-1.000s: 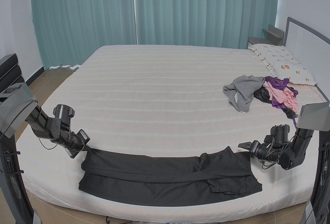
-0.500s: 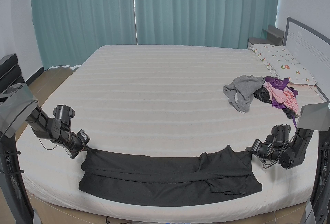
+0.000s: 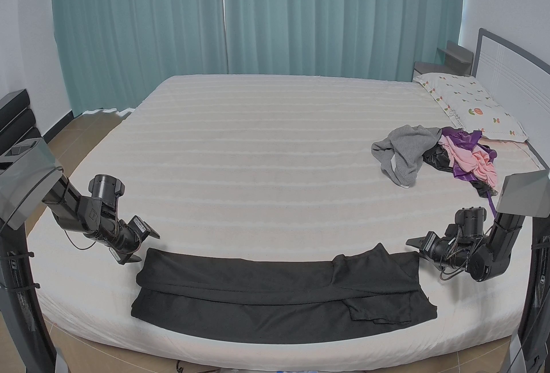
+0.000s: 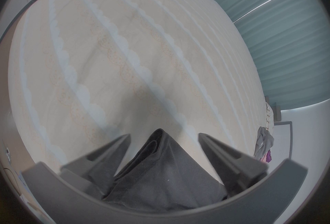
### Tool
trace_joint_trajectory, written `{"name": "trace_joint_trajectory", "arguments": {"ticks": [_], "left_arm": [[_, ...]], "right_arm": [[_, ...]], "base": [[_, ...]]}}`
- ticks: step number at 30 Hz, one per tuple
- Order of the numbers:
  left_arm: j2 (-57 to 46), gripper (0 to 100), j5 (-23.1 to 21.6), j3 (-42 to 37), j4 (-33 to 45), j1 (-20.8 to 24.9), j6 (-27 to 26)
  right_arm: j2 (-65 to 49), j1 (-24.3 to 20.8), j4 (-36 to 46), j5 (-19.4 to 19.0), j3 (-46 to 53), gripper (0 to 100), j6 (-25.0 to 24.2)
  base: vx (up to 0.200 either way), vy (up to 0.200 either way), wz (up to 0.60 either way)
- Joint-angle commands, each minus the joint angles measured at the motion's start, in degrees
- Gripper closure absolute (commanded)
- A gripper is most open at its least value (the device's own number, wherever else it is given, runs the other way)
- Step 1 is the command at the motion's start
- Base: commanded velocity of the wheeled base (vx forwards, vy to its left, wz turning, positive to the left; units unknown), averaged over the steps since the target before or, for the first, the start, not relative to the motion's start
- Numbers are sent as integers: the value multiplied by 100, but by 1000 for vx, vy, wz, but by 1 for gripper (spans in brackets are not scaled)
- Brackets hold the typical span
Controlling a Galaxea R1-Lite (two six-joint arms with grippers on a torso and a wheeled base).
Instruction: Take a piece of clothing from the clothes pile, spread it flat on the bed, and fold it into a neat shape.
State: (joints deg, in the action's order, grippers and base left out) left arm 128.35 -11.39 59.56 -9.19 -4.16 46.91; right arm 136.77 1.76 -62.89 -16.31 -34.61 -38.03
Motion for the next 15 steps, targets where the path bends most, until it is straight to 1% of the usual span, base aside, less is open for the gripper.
{"name": "trace_joint_trajectory", "arguments": {"ticks": [1,5,6,8,10,12,13,15], "left_arm": [[-83,0,-180,-41,5,-103,99],[-417,0,-584,-516,-21,-217,64],[-425,0,-593,-533,-21,-217,64],[-698,0,-646,-1034,-100,-217,46],[-794,0,-646,-1245,-223,-208,46],[-874,0,-619,-1562,-610,-191,29],[-874,0,-619,-1579,-636,-191,29],[-891,0,-628,-1922,-970,-191,-59]], "right_arm": [[-405,0,-13,-4,314,0,-2],[-739,0,-21,-4,692,0,-90],[-748,0,-21,-4,701,0,-99],[-880,0,-13,-4,833,0,-248],[-889,0,-13,-4,859,0,-292],[-889,0,-13,-4,877,0,-319],[-889,0,-13,5,877,0,-319],[-880,-17,-4,-4,895,0,-327]], "base": [[0,0,0],[0,0,0],[0,0,0],[0,0,0],[0,0,0],[0,0,0],[0,0,0],[0,0,0]]}}
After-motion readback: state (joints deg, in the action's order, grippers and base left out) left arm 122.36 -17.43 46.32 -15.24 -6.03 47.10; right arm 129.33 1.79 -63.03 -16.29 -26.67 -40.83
